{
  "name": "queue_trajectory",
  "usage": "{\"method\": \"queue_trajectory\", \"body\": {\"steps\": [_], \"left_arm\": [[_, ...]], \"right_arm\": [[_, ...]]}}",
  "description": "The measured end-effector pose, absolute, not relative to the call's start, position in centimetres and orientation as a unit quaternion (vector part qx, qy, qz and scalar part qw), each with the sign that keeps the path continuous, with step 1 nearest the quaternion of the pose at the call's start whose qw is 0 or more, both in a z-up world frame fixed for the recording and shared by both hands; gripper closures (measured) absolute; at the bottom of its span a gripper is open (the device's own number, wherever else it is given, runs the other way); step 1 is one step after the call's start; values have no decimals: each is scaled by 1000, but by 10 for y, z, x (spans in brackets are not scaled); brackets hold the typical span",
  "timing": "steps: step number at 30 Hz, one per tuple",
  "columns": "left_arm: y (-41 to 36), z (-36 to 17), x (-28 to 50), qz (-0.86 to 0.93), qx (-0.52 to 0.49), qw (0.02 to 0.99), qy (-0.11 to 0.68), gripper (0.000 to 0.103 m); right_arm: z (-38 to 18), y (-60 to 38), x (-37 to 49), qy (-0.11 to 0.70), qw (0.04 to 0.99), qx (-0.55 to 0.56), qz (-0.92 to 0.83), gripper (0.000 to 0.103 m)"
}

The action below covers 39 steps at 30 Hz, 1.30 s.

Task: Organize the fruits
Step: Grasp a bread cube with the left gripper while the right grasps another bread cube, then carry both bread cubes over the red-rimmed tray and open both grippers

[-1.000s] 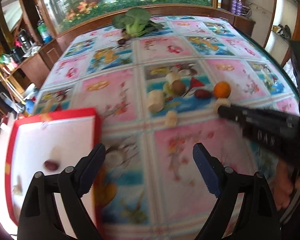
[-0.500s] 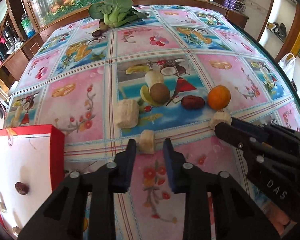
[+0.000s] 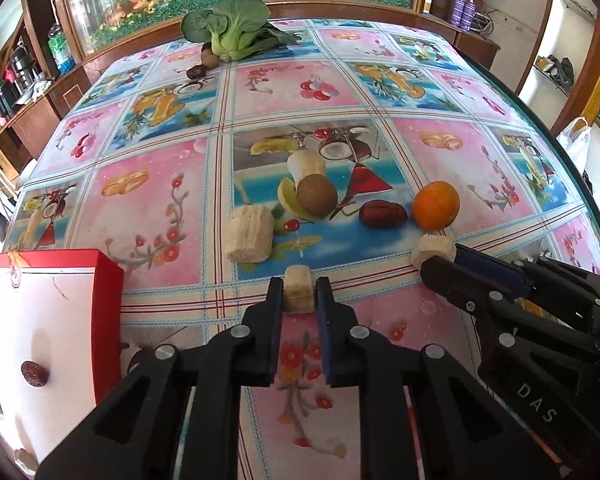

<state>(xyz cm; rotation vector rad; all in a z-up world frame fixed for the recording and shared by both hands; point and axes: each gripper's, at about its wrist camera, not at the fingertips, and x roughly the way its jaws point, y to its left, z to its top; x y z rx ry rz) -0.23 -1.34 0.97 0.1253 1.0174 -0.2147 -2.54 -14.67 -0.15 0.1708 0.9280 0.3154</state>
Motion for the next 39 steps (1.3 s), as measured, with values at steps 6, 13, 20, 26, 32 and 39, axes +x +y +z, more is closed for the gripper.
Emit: {"method": "queue_trajectory", "body": {"steps": [6,13,20,26,32,39], "left_arm": [[-9,22,-16,-81,68,885,453,85],[5,57,-49,-60,73,914,395,85],[30,80,-72,-29,58,933,354,85],[60,95,-90,7,58,945,323,85],[101,106,-104,42,44,952,299,85],[151,110,-117,79,18,956,283,85]], "right_arm": [[5,-143,-33,419,891,76,159,86],[17,-142,-46,371,914,70,149,86],[32,-120,-69,329,928,73,161,86],[47,-69,-81,320,921,70,213,86],[62,-16,-87,314,913,50,256,86],[63,35,-88,321,902,23,287,86]]}}
